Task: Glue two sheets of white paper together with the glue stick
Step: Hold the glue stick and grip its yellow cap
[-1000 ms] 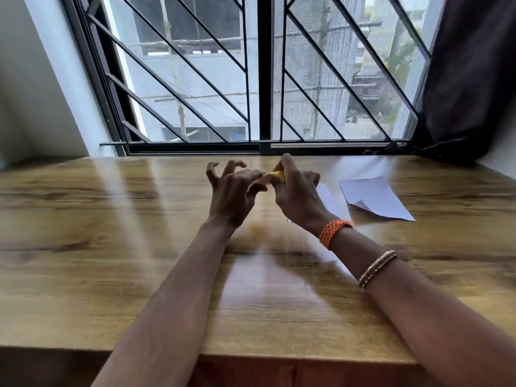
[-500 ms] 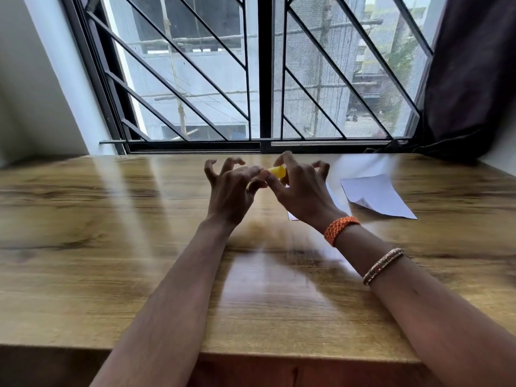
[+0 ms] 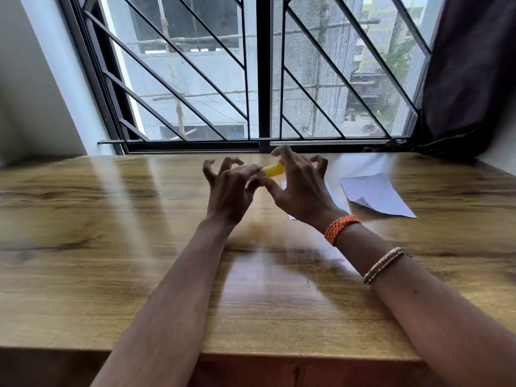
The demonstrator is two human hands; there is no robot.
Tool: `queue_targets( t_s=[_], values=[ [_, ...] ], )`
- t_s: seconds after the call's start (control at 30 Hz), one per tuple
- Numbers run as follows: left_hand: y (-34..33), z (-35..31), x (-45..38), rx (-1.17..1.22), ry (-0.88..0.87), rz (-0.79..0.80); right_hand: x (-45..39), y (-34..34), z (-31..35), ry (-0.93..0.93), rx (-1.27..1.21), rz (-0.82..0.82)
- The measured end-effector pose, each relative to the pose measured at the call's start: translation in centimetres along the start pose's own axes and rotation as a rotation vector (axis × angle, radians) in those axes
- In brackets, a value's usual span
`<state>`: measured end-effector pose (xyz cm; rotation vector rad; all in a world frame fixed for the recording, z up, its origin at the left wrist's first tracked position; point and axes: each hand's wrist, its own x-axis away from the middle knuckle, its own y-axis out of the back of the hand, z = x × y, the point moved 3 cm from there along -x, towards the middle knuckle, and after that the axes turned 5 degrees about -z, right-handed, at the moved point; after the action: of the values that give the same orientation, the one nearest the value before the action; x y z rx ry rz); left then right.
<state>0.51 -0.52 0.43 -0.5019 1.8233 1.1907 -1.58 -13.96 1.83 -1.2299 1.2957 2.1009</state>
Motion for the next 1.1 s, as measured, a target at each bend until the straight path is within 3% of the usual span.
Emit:
queue_targets(
  t_s=[0.2, 0.5, 0.63, 0.8, 0.93, 1.1],
  values=[
    [0.1, -0.3, 0.0, 0.01, -0.028, 0.015, -0.2, -0.2, -1.1, -0.146, -0.073, 0.037],
    [-0.4, -0.1, -0.1, -0.078, -0.04, 0.038, -0.4, 0.1, 0.3, 0.065, 0.003, 0.037],
    [-0.3, 1.4, 0.0, -0.102, 0.097, 0.042, -0.5, 0.8, 0.1, 0.109, 0.099, 0.003],
    [-0.1, 3.1, 0.1, -0.003, 0.305, 0.022, -0.8, 0.8, -0.7, -0.073, -0.017, 0.0],
    [-0.4, 3.0, 0.0, 0.067, 0.376, 0.042, -1.1, -0.1, 0.3, -0.306, -0.337, 0.041],
    [-0.1, 3.1, 0.1, 0.166, 0.447, 0.028, -2.1, -0.6, 1.2, -0.471, -0.484, -0.014]
  ],
)
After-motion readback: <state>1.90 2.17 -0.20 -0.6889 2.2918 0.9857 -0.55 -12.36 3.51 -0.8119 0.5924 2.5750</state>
